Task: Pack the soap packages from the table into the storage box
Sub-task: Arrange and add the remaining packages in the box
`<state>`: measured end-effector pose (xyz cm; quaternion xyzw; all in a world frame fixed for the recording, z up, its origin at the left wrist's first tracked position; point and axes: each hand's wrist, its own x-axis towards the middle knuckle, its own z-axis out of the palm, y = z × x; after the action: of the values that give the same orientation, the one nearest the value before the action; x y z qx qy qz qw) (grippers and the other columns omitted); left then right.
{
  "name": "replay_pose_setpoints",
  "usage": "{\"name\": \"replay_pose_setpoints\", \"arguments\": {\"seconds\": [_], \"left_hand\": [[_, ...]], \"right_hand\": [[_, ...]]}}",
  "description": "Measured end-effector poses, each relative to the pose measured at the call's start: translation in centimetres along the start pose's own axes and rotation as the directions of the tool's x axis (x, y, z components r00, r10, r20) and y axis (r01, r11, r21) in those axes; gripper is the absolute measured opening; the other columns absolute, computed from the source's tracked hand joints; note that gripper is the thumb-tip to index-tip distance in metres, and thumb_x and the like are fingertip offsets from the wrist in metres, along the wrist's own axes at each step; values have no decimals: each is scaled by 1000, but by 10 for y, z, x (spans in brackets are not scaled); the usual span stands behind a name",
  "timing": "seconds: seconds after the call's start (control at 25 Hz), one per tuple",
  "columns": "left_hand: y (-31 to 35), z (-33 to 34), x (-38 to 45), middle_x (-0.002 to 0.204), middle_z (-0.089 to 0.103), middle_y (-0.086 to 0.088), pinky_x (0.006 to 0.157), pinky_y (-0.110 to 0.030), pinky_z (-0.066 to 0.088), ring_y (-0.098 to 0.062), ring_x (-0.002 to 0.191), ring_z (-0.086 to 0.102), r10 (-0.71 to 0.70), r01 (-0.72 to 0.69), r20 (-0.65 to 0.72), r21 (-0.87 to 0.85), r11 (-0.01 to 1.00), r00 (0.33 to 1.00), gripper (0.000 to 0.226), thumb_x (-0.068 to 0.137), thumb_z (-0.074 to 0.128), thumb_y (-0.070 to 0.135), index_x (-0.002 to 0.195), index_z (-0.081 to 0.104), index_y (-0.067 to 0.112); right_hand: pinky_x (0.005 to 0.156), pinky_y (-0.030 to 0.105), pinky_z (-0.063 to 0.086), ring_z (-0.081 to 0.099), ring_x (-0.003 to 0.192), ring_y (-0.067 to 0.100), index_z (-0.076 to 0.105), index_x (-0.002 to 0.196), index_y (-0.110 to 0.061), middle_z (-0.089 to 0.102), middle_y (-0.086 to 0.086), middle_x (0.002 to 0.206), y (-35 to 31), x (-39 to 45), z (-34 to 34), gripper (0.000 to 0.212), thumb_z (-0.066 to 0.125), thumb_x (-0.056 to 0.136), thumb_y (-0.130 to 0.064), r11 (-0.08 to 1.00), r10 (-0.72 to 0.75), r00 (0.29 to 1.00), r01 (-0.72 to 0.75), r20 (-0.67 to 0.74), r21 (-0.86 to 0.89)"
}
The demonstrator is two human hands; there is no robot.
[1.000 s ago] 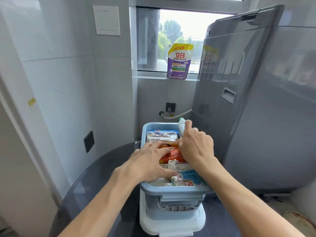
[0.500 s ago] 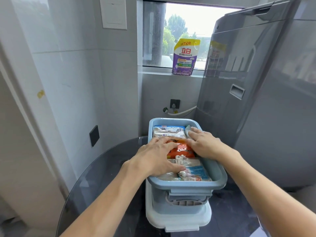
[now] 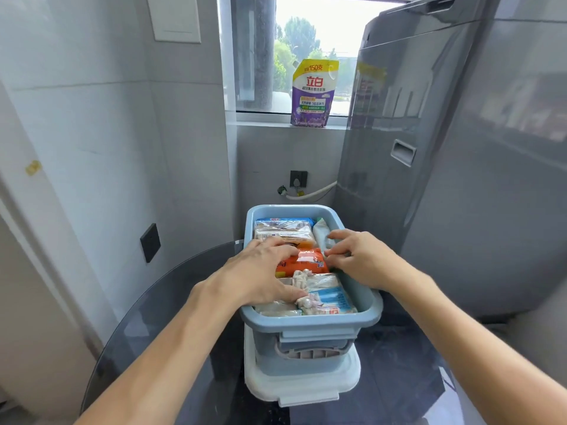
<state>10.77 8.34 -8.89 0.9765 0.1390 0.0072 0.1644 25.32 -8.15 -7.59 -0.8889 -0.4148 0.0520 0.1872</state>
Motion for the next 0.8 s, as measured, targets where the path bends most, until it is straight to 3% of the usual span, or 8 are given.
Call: {"name": "replay_pose_setpoints", "arguments": {"seconds": [0.08,0.16,0.24,0.32,0.4,0.48,0.56,0.8], "left_hand": [[1,0,-1,156,29,14,112,-47,32,-14,142,27,10,-10,-16,-21,1000,1000,85,73,71,67,146,33,45],[1,-1,-1,155,33,14,113,-47,33,-14,140,30,8,-10,-38,-38,999,999,85,71,72,67,144,37,44],[3,-1,-4,150,42,12,111,-46,37,-14,136,38,20,-23,-74,-46,999,997,83,67,74,68,141,45,42],[6,-4,-9,143,51,9,107,-42,42,-15,128,48,12,-25,-126,-101,995,992,78,66,76,66,135,54,38],[9,-3,-15,141,55,5,103,-38,44,-16,121,53,-16,-8,-143,-167,986,990,70,69,78,61,131,59,35],[10,-1,-20,140,55,3,102,-39,45,-17,118,54,-40,13,-140,-192,981,989,65,72,78,58,130,60,35],[9,0,-21,140,55,2,101,-38,46,-17,117,55,-49,21,-133,-209,978,990,63,73,78,55,130,61,34],[9,2,-23,132,57,1,93,-32,46,-15,110,54,-20,-21,-190,-213,977,982,50,74,81,48,118,66,30]], "right_hand": [[97,41,46,54,118,23,79,101,-19,67,-6,128,-1,-28,3,20,61,92,-20,999,-33,938,39,-345,9],[91,42,48,57,108,23,77,97,-15,73,-4,107,-12,-65,12,16,63,89,-13,986,-145,747,163,-649,-33],[86,36,47,58,97,21,73,94,-16,71,-7,99,-36,-109,32,13,61,89,-15,930,-284,632,364,-721,-47],[82,35,45,57,89,22,72,93,-15,69,-6,97,-58,-145,56,12,61,90,-16,832,-459,642,554,-614,-42],[80,35,45,55,87,21,72,101,-17,68,-6,100,-70,-169,74,18,64,90,-29,760,-608,713,650,-349,5],[89,31,43,53,98,15,66,121,-26,65,-11,116,-68,-178,82,42,62,88,-53,754,-657,754,654,26,64],[96,30,38,49,111,12,54,134,-35,58,-16,128,-60,-179,93,57,61,84,-61,767,-626,734,641,261,38],[76,26,30,42,91,14,58,108,-29,58,-9,97,-57,-178,115,28,59,81,-38,745,-634,740,662,222,-80]]}}
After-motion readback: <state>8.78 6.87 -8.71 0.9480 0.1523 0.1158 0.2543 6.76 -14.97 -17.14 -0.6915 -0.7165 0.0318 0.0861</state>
